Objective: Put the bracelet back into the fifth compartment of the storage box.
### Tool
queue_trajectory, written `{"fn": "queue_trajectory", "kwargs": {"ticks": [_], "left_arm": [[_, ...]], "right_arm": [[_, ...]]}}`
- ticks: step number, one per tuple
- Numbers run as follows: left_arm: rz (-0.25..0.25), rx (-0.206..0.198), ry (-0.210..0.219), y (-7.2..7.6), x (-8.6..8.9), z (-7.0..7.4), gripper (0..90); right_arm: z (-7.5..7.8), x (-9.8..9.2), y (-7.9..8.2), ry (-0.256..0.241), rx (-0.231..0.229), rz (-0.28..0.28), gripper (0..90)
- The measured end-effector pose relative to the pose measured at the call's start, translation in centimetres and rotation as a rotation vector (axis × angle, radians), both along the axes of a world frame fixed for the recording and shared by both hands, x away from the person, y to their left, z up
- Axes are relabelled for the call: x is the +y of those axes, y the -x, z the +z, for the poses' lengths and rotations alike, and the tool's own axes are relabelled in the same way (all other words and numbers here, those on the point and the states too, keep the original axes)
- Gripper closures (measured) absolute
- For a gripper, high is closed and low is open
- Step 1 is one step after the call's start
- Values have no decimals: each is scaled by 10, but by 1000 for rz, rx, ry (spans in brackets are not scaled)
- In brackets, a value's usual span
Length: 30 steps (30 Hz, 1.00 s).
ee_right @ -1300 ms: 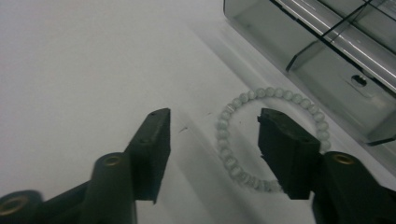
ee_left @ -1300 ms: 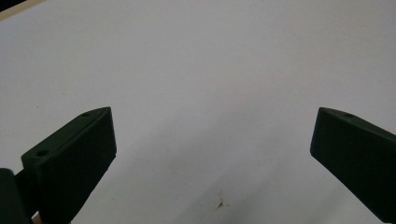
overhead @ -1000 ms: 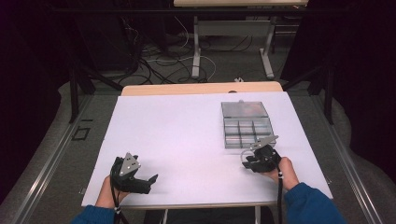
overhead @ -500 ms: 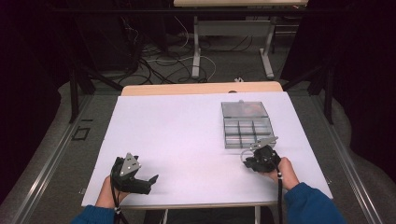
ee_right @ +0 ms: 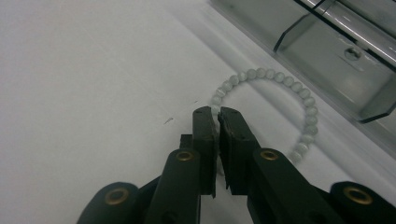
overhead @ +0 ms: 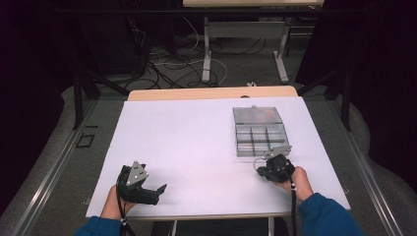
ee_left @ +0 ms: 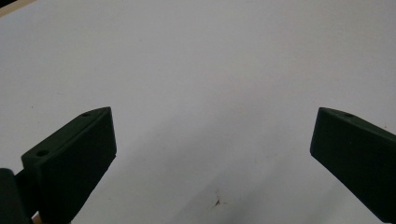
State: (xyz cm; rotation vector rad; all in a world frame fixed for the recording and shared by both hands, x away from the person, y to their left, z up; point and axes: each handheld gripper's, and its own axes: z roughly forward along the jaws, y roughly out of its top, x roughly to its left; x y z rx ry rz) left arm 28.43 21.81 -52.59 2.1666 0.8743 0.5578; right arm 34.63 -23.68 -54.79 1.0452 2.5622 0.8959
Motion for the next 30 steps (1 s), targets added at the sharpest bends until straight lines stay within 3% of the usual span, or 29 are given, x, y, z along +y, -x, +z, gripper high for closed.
{"fn": "queue_trajectory", "kwargs": {"ticks": [8, 13, 14, 30], "left_arm": [[-2, -3, 5, 0, 0, 0, 1], [-1, -5, 7, 0, 0, 0, 1], [-2, -9, 6, 0, 0, 0, 1], [-1, -8, 9, 0, 0, 0, 1]], "right_arm": [[6, -1, 1, -9, -5, -22, 862], [9, -2, 2, -30, -38, -22, 863], [10, -2, 3, -22, -21, -29, 863], [25, -8, 6, -66, -82, -40, 863]]}}
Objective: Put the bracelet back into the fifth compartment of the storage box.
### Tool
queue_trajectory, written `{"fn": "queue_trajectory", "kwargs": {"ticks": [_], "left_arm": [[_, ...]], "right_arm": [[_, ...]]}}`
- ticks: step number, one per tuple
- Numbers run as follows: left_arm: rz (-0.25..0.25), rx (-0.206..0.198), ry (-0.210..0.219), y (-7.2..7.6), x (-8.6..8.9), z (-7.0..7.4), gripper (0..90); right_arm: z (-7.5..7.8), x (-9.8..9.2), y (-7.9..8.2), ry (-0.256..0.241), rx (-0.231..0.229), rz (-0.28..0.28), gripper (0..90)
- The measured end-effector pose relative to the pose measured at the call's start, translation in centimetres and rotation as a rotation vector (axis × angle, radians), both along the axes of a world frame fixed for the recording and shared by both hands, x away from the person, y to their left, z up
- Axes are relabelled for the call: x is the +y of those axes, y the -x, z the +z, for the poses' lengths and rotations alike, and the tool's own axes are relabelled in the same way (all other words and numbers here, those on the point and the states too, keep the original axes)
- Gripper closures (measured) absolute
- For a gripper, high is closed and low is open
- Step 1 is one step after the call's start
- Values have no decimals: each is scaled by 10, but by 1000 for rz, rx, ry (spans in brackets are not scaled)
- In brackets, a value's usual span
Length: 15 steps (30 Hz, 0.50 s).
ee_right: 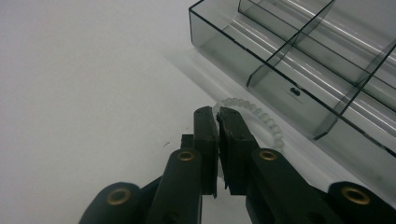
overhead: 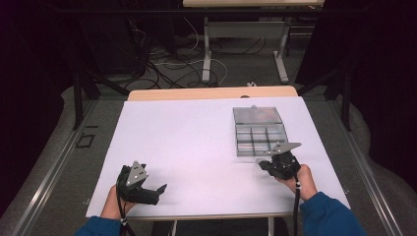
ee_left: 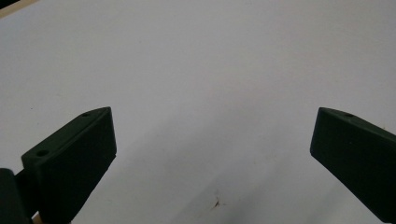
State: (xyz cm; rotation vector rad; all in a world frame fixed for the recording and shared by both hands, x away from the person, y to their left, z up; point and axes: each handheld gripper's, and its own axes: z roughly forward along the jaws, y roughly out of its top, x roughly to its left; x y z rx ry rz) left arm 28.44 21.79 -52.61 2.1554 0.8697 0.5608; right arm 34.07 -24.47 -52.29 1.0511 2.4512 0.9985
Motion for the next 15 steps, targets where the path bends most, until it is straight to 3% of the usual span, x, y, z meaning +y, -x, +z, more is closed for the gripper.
{"fn": "queue_trajectory", "kwargs": {"ticks": [6, 15], "left_arm": [[0, -1, 0, 0, 0, 0, 1], [-3, 2, -1, 0, 0, 0, 1]], "right_arm": [[6, -4, 1, -23, -27, -13, 863], [14, -7, 4, -45, -33, -20, 863]]}}
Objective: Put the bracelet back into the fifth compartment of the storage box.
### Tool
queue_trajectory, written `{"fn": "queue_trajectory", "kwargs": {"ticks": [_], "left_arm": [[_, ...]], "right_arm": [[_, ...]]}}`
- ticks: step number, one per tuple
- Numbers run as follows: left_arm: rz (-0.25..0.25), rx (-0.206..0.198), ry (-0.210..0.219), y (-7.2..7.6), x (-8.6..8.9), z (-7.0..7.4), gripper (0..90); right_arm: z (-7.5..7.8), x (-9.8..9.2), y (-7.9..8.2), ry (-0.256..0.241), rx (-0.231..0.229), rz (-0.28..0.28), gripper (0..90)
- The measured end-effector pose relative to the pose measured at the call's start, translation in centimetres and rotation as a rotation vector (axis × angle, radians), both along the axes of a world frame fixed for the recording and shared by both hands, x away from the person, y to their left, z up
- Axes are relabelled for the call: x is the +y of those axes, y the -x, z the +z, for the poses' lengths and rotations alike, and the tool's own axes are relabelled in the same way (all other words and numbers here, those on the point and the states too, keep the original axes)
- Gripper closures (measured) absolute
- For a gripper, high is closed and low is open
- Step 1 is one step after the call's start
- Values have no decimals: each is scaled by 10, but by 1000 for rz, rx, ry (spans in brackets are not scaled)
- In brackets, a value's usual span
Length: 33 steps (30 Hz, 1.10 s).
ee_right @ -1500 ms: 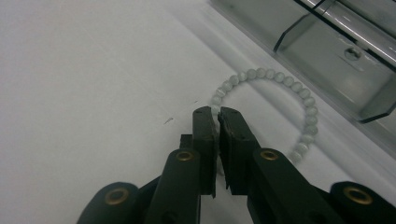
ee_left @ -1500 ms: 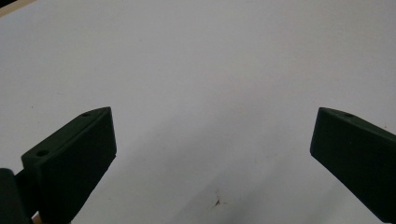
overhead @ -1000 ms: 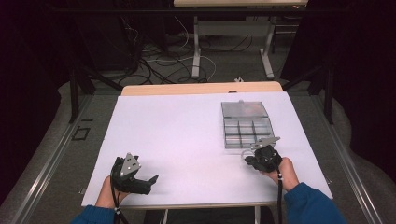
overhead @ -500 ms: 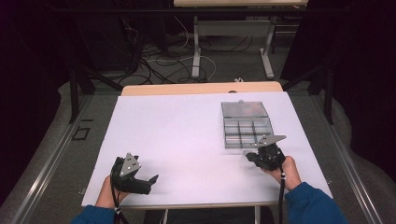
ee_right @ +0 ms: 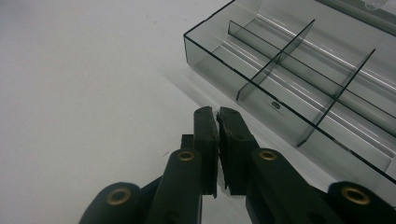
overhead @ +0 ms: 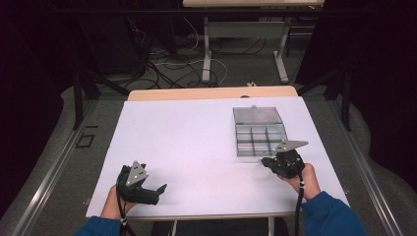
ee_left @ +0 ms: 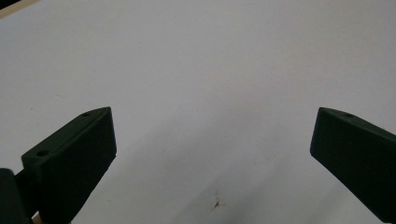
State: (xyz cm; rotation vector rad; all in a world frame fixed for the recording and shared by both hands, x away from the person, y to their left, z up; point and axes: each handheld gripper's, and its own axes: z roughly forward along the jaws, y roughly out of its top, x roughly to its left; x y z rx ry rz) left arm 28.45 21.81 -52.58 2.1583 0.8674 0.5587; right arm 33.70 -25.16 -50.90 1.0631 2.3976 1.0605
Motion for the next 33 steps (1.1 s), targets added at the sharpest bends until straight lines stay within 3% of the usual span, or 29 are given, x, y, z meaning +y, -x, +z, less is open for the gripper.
{"fn": "queue_trajectory", "kwargs": {"ticks": [14, 33], "left_arm": [[2, 6, 8, 1, 0, 0, 1], [-5, -2, 1, 0, 0, 0, 1]], "right_arm": [[13, -1, 5, -37, -44, -7, 865], [32, -1, 9, -50, -106, -21, 864]]}}
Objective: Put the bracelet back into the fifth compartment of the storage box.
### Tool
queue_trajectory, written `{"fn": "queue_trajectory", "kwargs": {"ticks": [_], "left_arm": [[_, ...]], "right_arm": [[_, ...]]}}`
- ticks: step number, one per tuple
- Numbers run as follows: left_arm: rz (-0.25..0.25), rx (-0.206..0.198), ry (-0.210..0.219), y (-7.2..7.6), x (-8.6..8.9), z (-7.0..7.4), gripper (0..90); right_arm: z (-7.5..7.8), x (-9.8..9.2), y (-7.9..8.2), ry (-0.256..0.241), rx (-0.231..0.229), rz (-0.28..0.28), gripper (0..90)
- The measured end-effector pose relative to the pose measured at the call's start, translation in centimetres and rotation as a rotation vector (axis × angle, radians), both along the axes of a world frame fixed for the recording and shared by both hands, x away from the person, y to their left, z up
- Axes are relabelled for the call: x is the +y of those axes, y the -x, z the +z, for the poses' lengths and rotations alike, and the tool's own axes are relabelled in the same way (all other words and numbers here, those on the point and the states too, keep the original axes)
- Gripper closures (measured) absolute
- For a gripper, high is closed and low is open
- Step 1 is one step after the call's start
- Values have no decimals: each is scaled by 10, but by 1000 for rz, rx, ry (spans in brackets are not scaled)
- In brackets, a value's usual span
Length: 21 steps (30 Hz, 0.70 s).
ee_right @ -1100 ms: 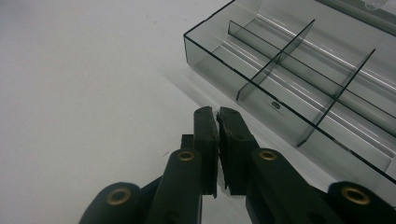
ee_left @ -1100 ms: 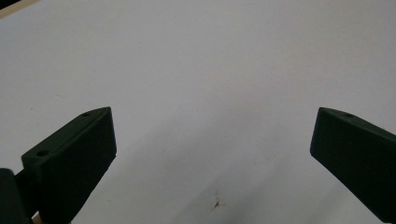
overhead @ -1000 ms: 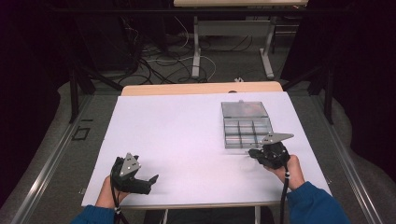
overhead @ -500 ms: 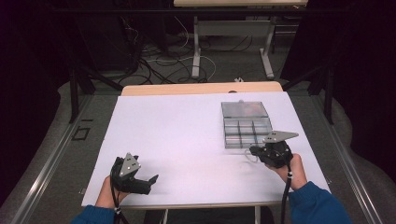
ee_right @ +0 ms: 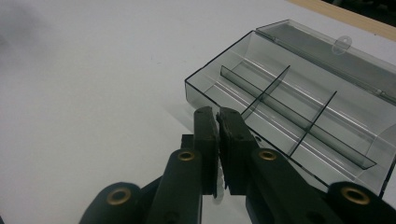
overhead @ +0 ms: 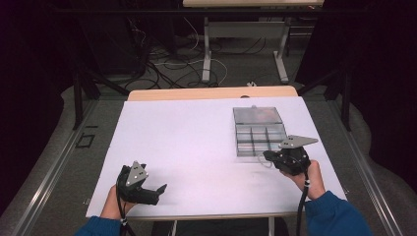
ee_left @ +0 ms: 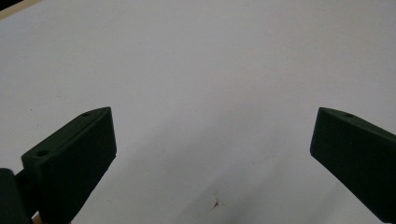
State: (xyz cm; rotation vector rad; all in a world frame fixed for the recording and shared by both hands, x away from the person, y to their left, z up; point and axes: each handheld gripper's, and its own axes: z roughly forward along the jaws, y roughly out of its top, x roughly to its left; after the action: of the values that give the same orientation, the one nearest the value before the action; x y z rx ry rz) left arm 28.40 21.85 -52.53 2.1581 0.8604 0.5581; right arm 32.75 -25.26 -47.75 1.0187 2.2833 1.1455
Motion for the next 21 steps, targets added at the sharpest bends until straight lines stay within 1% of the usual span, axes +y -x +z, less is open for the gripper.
{"fn": "queue_trajectory", "kwargs": {"ticks": [1, 4, 5, 9, 10, 11, 12, 15, 16, 17, 18, 20, 21], "left_arm": [[3, 1, 1, 0, 0, 0, 1], [4, 0, 2, 0, 0, 0, 1], [3, 2, 0, 0, 0, 0, 1], [3, 2, 0, 0, 0, 0, 1], [4, 2, 0, 0, 0, 0, 1], [6, -3, 3, 0, 0, 0, 1], [6, -3, 3, 0, 0, -1, 1], [6, -1, 2, 0, 0, 0, 1], [6, 1, 1, 0, 0, 0, 1], [6, 1, 1, 0, 0, 0, 1], [7, 2, 2, 0, 0, -1, 1], [5, 1, -1, 0, 0, 0, 1], [6, 3, 0, 0, 0, 0, 1]], "right_arm": [[1, 0, 0, -1, 8, 5, 864], [4, 0, 0, -3, -7, 5, 865], [5, 0, 1, 1, -8, -2, 865], [9, -1, 0, -3, -12, 8, 865], [10, -1, 1, -7, -18, -1, 865], [11, -2, 1, -4, -12, 4, 864], [12, -2, 1, -7, -25, -7, 864], [15, -3, 1, -18, -36, -10, 865], [17, -4, 1, -14, -31, -8, 865], [17, -4, 0, -11, -42, -9, 864], [19, -4, 0, -15, -37, -13, 864], [21, -5, -2, -14, -46, -17, 864], [22, -5, -2, -9, -41, -14, 864]]}}
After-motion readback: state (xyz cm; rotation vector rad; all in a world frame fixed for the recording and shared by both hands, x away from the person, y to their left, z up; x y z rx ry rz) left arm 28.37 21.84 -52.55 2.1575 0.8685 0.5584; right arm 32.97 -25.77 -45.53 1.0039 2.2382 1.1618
